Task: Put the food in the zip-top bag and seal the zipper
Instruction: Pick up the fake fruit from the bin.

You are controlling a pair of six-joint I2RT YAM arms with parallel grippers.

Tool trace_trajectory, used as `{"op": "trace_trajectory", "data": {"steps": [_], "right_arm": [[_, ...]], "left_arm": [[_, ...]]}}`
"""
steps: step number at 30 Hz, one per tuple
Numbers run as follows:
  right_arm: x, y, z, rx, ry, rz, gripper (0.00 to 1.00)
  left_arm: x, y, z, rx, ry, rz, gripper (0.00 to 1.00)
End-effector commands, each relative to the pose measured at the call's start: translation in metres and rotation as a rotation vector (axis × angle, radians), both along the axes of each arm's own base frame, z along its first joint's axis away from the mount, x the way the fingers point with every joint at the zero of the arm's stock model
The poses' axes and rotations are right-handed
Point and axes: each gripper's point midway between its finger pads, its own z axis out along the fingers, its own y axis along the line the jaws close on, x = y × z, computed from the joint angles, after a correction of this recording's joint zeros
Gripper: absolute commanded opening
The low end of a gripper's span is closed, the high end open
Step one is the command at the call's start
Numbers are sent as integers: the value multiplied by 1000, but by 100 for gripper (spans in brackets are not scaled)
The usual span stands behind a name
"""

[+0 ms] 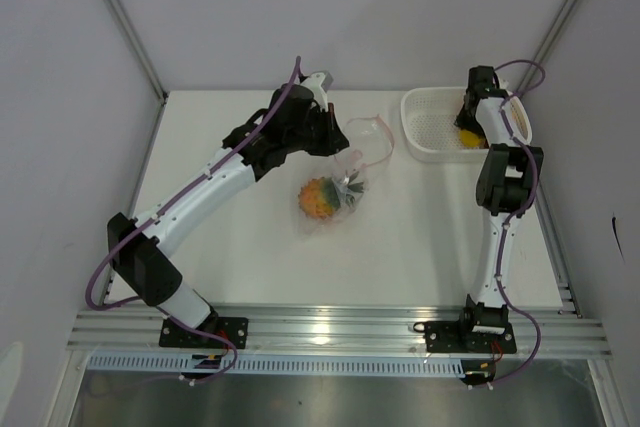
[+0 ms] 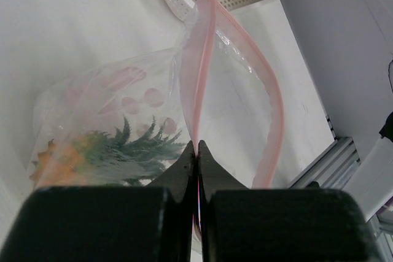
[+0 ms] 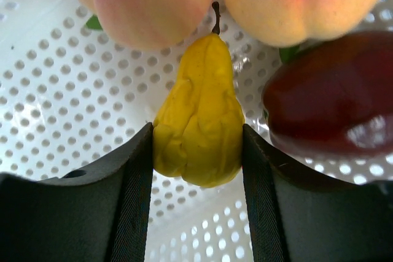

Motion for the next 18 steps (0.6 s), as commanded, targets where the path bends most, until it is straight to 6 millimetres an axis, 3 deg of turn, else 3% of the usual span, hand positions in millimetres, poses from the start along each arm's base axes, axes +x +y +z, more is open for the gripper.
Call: {"op": "trace_trajectory", "data": {"steps": [1, 7, 10, 11, 12, 14, 15, 16, 17, 18], "right_arm": [[1, 10, 84, 15, -172, -4, 28], [-21, 52, 143, 109, -280, 75, 29], [-36, 74, 159, 170, -313, 121, 29], [-44, 80, 182, 179, -354, 138, 30], [-50, 103, 190, 192, -363, 186, 30], [-64, 124, 199, 236, -374, 253, 31], [-77, 137, 221, 249, -415, 282, 31], [-83, 145, 231, 267, -443, 304, 31], [-94, 156, 226, 292, -434, 330, 30], [-112, 177, 251, 338, -486, 406, 30]], "left_arm": [[5, 0, 7, -25, -14, -1, 1], [6, -3, 6, -25, 6, -10, 1], [8, -4, 6, -23, 16, -17, 1], [8, -4, 8, -27, 15, -21, 1], [7, -4, 8, -25, 18, -24, 1], [8, -3, 6, -24, 28, -28, 0], [7, -4, 7, -29, 31, -35, 1], [7, -3, 4, -27, 41, -31, 1], [7, -2, 3, -24, 43, -32, 1], [6, -2, 3, -27, 47, -35, 1]]}}
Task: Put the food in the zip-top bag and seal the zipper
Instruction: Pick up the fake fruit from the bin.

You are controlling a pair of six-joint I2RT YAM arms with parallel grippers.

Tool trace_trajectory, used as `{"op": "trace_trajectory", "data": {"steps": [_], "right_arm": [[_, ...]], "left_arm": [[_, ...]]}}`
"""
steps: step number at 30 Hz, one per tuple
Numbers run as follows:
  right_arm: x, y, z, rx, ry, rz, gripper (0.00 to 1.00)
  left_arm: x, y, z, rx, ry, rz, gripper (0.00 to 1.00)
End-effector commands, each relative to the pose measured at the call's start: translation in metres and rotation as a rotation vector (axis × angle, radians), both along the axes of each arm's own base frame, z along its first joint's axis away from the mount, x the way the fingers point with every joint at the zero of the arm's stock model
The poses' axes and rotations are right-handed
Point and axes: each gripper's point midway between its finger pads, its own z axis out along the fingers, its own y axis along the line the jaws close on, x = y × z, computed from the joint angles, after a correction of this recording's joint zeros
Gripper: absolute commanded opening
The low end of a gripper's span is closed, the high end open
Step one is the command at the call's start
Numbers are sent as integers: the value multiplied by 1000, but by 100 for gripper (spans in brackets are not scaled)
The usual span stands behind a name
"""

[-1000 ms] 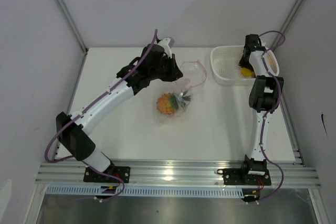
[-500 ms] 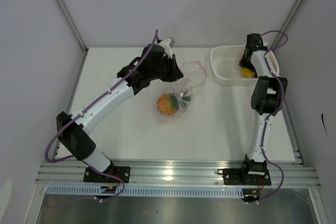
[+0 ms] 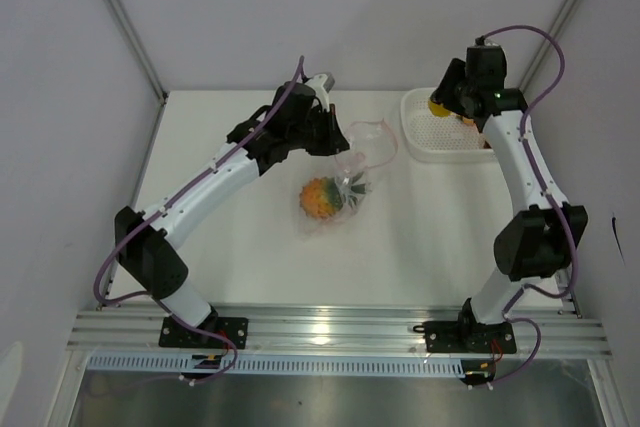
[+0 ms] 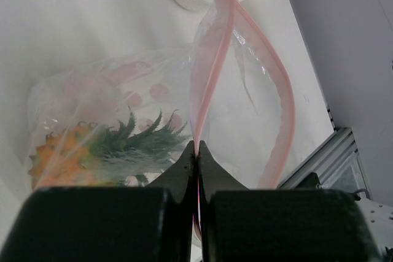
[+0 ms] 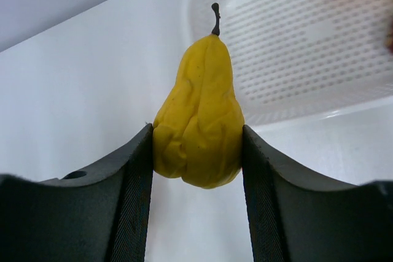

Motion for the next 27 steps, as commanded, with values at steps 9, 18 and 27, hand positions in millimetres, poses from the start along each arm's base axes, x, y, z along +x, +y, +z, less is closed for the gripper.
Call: {"op": "trace_trajectory", "data": {"steps": [9, 18, 27], "right_arm": [[-132, 115, 106, 224, -218, 457, 31], [-199, 149, 84, 429, -18, 686, 31], [-240, 166, 73, 608, 147, 785, 32]], "left_arm": [[-5, 0, 11, -27, 18, -40, 1], [-13, 13, 14, -23, -36, -33, 1], [-25, 23, 9, -29, -79, -39, 1]]}}
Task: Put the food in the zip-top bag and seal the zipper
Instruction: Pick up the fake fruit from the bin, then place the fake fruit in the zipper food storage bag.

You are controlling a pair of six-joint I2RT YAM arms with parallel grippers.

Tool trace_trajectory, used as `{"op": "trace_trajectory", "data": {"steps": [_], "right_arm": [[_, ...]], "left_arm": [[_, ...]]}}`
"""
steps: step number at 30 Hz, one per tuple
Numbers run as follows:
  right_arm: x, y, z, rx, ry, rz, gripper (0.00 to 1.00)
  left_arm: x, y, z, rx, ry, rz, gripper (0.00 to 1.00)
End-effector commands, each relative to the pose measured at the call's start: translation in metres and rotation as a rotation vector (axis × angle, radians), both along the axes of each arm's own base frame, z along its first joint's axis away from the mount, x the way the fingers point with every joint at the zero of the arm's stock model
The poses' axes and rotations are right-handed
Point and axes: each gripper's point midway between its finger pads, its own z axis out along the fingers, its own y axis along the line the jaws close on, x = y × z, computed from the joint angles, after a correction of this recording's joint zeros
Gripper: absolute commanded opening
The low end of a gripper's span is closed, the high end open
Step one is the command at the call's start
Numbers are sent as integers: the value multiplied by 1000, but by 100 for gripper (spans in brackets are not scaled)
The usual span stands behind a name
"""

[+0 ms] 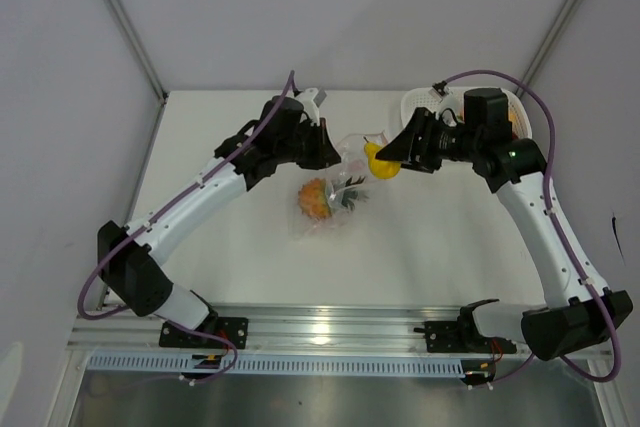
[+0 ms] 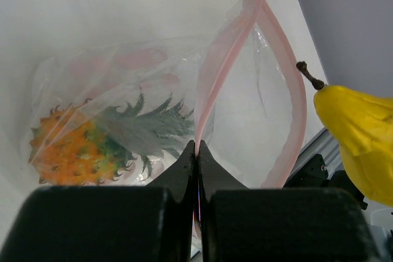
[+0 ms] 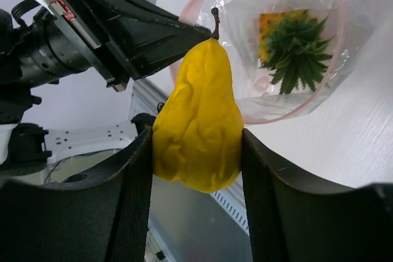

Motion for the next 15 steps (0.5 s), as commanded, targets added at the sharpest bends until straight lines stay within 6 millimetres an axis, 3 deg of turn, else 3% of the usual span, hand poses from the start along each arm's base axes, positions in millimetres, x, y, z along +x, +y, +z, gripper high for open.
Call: {"op": "trace_trajectory", "data": {"steps": [1, 6, 11, 15], "right_arm": [[-26, 9, 15, 96, 49, 80, 32], [-33, 17, 1, 171, 191, 88, 31], [-26, 11, -18, 117, 255, 5, 29], [-13, 8, -19, 102, 241, -54, 30]], "left_arm": [[-1, 7, 23, -35, -94, -6, 0], [-5, 9, 28, -45, -124, -21, 1], [-11, 9, 35, -69, -154, -46, 0], [-19, 4, 42, -97, -167, -76, 1]]}}
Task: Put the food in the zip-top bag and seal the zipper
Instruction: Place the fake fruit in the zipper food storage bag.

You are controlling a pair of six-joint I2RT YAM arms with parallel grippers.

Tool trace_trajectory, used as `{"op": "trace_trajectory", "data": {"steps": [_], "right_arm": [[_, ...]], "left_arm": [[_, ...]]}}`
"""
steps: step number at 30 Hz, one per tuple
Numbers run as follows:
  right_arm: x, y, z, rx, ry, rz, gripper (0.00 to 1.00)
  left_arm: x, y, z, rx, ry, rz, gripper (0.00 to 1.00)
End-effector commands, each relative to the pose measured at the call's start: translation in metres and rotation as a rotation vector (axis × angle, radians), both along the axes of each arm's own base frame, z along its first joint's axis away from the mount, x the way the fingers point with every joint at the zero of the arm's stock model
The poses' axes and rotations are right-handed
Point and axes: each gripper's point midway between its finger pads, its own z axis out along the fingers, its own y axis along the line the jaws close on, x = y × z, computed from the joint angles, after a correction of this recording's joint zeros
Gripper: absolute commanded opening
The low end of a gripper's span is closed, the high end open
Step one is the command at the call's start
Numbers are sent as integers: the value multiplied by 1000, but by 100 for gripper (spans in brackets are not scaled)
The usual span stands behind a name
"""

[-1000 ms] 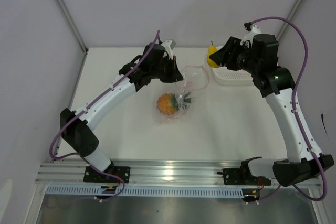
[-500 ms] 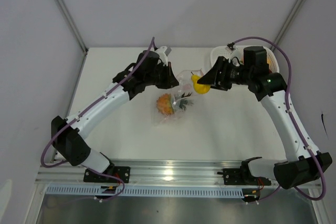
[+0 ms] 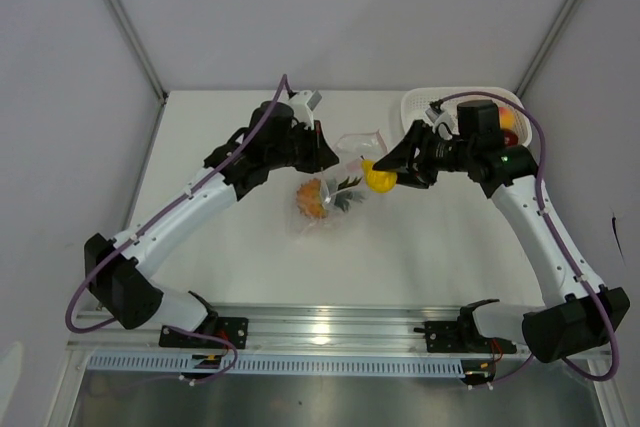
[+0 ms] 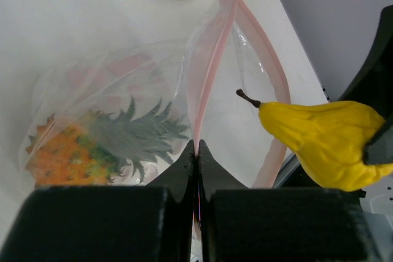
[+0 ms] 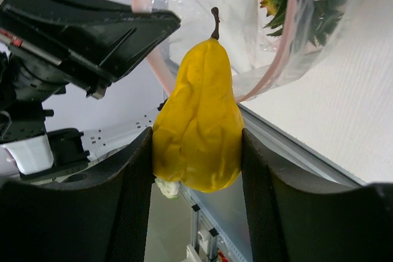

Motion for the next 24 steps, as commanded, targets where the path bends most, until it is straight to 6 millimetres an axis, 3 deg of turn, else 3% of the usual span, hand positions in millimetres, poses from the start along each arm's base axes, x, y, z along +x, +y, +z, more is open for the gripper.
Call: {"op": "trace_trajectory", "data": {"steps": [1, 7, 14, 18, 24], "right_arm": [[12, -1, 5, -1, 1, -69, 30], [33, 7, 5, -6, -15, -151, 30], [56, 6, -11, -35, 47, -297, 33], [62, 9, -14, -30, 52, -351, 33], [60, 21, -39, -114, 46, -340, 32]], "left_arm": [[-9, -6, 30, -70, -86, -56, 0], [-18, -16, 36, -101, -75, -101, 1], [-26, -23, 41, -113, -87, -129, 1], [-30, -27, 43, -133, -91, -143, 1], [-34, -30, 52, -144, -96, -159, 1]]}}
